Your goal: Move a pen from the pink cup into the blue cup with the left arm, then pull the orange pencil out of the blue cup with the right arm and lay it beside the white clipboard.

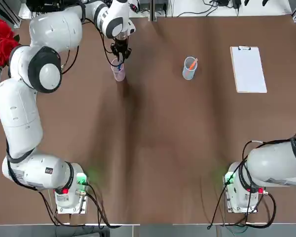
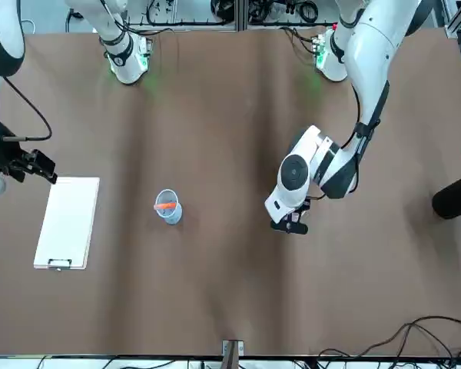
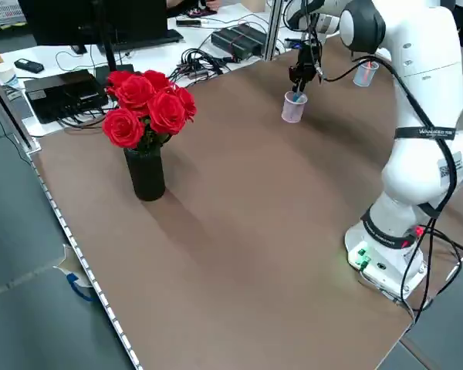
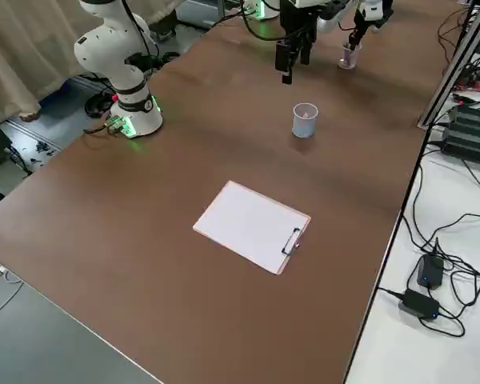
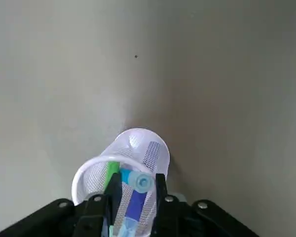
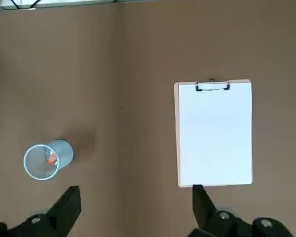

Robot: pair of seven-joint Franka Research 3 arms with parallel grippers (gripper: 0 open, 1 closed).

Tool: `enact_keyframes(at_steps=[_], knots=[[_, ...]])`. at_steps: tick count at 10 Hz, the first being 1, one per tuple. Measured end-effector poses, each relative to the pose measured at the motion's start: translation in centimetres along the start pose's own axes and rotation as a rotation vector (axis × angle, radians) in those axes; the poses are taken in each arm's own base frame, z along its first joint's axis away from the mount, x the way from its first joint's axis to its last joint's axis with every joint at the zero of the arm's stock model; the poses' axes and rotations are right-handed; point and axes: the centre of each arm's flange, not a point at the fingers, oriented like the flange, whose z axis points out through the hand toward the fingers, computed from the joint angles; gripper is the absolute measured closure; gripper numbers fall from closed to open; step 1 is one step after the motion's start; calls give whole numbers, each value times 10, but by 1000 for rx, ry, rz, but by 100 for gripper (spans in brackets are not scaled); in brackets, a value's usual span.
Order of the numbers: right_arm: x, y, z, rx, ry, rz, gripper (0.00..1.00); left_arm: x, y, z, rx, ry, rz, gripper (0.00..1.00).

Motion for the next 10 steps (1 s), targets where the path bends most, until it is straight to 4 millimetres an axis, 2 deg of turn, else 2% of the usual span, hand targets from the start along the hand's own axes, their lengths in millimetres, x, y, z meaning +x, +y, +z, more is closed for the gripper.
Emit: enact_keyframes(at_steps=[6, 8, 10], knots=[[0, 2, 0, -1, -1, 3, 0, 1, -2, -1, 14, 10, 6, 72], [0, 2, 0, -1, -1, 3, 0, 2, -3, -1, 20, 15, 8, 79], [0, 3, 0, -1, -2, 5, 0, 2, -4, -3, 25, 22, 9, 81]])
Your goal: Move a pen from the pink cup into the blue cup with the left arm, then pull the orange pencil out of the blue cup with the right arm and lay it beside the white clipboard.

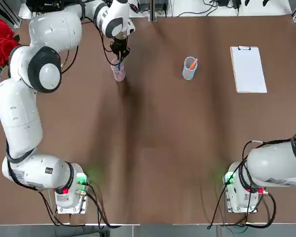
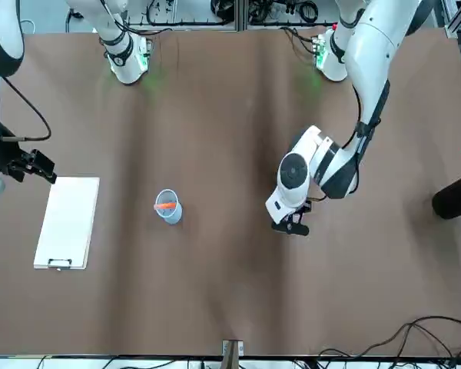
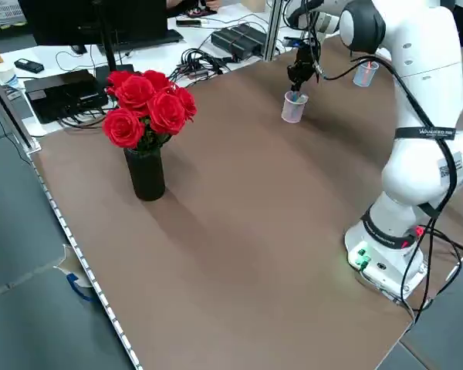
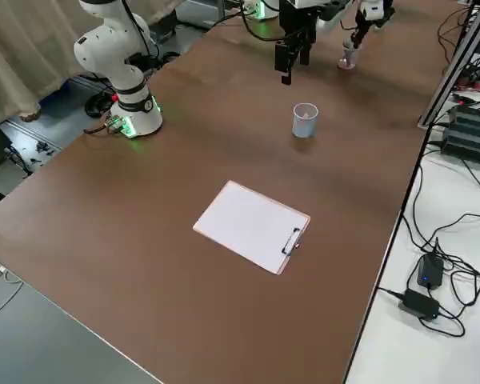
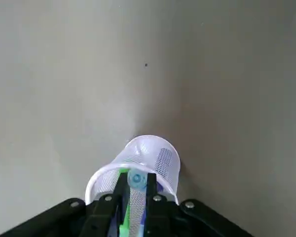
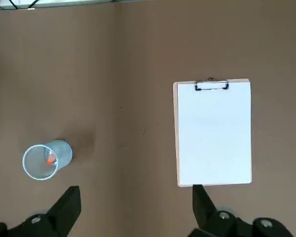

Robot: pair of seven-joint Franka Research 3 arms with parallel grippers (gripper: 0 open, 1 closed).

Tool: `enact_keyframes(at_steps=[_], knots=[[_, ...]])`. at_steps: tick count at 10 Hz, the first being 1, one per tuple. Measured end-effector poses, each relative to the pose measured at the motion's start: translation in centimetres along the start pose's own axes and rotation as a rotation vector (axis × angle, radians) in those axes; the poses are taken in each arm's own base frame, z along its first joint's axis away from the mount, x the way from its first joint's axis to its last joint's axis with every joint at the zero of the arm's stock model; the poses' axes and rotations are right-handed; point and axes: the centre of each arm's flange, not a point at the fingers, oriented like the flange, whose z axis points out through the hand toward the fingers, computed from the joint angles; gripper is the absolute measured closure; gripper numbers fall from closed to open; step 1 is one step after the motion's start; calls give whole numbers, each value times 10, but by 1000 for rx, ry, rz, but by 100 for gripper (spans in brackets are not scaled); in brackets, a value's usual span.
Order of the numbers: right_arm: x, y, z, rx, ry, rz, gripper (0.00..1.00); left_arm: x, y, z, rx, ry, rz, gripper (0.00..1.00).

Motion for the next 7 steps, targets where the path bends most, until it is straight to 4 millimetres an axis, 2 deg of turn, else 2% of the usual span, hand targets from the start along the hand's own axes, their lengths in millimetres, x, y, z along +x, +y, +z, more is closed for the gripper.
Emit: enact_keyframes(at_steps=[2, 4, 7], knots=[[0, 1, 0, 0, -2, -4, 0, 1, -2, -4, 0, 7, -3, 83], [0, 0, 0, 0, -1, -6, 0, 3, -7, -20, -1, 32, -12, 83], [-1, 1, 1, -1, -8, -5, 0, 3, -12, -79, -29, 119, -42, 81]])
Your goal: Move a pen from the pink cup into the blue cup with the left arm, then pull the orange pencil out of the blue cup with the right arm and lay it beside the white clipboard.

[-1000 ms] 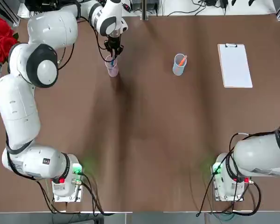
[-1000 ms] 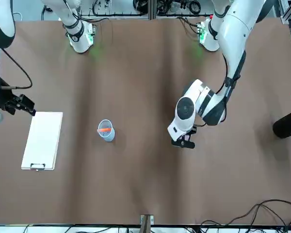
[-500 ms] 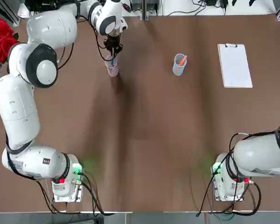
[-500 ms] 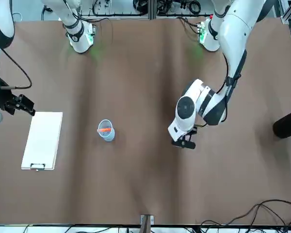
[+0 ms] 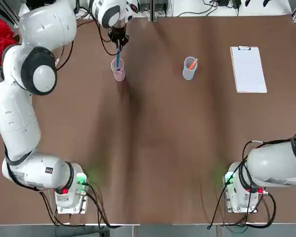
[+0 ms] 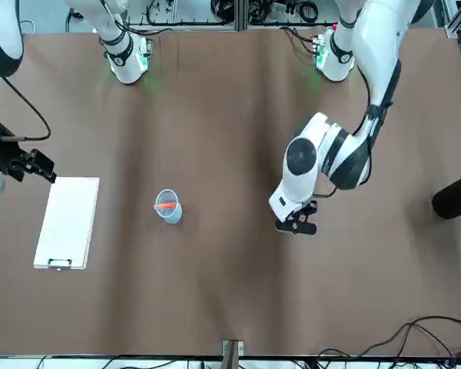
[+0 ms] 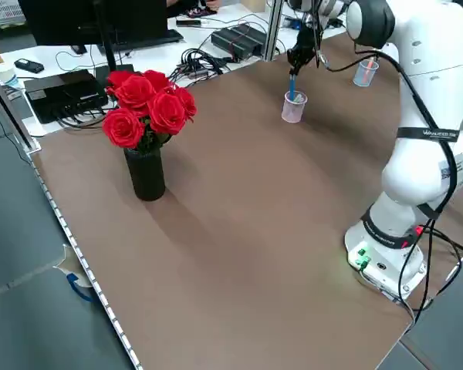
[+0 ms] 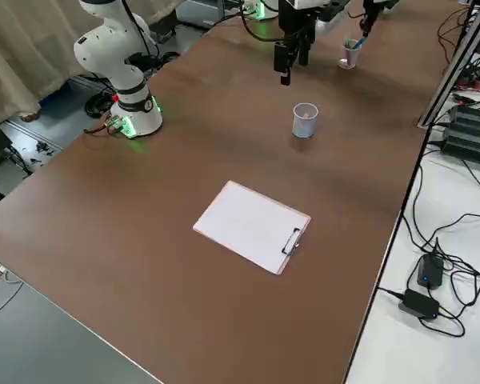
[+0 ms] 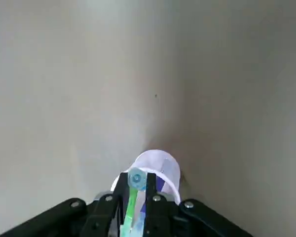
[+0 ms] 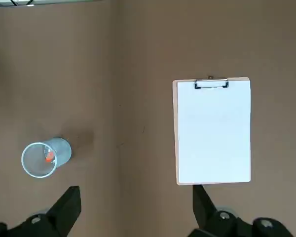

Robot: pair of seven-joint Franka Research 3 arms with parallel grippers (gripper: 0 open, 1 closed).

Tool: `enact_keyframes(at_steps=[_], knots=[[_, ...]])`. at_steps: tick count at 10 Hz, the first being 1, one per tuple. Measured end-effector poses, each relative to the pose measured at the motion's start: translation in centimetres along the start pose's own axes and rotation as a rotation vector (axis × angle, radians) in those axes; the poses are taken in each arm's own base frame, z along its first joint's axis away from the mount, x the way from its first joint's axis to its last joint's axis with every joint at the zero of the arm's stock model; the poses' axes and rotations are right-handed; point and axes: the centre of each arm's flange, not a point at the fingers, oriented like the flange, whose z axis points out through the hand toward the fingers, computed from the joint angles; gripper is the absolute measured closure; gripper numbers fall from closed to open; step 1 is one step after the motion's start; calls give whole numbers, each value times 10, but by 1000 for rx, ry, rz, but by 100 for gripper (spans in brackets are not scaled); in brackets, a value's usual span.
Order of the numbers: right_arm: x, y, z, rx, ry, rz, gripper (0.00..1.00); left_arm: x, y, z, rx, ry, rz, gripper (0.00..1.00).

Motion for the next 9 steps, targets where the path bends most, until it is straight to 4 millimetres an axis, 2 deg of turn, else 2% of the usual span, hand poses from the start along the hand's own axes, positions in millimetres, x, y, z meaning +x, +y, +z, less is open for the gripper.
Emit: enact_keyframes(at_steps=[3, 5, 7, 9], knots=[[0, 0, 0, 0, 0, -2, 0, 6, 7, -54, -82, 54, -117, 81], [0, 0, 0, 0, 0, -2, 0, 4, 23, -88, -135, 92, -146, 83], [0, 0, 0, 0, 1, -2, 0, -6, 54, -118, -180, 120, -201, 83], [0, 0, 0, 0, 1, -2, 0, -24, 98, -144, -227, 145, -259, 83]])
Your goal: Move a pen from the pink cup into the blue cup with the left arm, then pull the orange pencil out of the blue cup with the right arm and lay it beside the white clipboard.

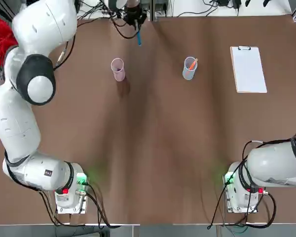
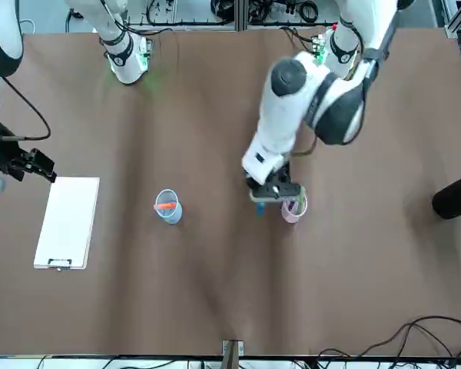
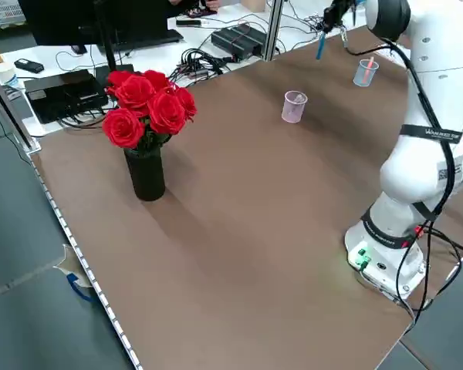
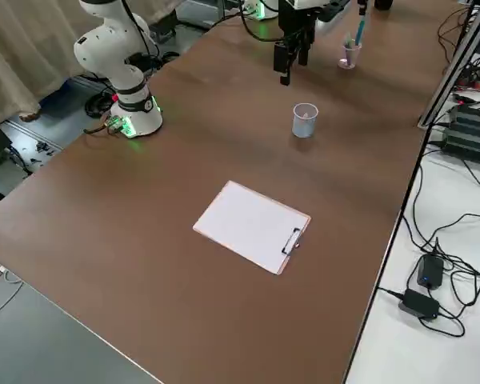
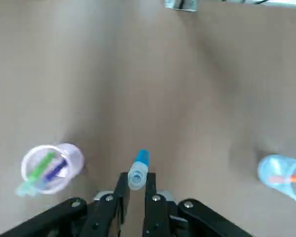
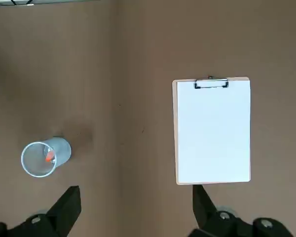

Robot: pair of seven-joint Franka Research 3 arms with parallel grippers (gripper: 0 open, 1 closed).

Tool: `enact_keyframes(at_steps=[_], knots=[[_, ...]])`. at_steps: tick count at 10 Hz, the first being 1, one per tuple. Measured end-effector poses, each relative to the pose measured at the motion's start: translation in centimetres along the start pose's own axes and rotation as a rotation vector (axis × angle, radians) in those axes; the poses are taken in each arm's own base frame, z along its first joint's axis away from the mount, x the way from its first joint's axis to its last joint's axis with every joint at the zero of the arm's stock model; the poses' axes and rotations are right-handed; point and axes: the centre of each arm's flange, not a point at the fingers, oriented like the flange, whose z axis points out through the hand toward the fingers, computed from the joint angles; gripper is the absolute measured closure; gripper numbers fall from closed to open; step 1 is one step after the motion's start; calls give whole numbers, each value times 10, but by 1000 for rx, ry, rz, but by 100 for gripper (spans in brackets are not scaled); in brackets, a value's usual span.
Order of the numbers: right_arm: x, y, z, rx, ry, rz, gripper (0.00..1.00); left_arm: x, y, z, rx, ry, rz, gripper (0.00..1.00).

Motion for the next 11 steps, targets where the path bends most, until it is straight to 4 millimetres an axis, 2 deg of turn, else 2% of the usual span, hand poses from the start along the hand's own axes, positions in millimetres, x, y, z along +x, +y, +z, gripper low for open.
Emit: enact_keyframes(at_steps=[2, 5, 7, 9, 11], knots=[[0, 0, 0, 0, 0, -1, 0, -17, 36, -5, -92, 32, -73, 83], [0, 2, 0, -1, -3, 2, 0, -46, 90, 15, -230, 34, -175, 83], [0, 2, 0, -1, -4, 2, 0, -69, 121, 34, -242, 82, -227, 84], [0, 2, 0, -1, -3, 2, 0, -96, 147, 41, -266, 110, -259, 84], [0, 2, 0, -1, -3, 2, 0, -111, 161, 50, -300, 106, -273, 84]])
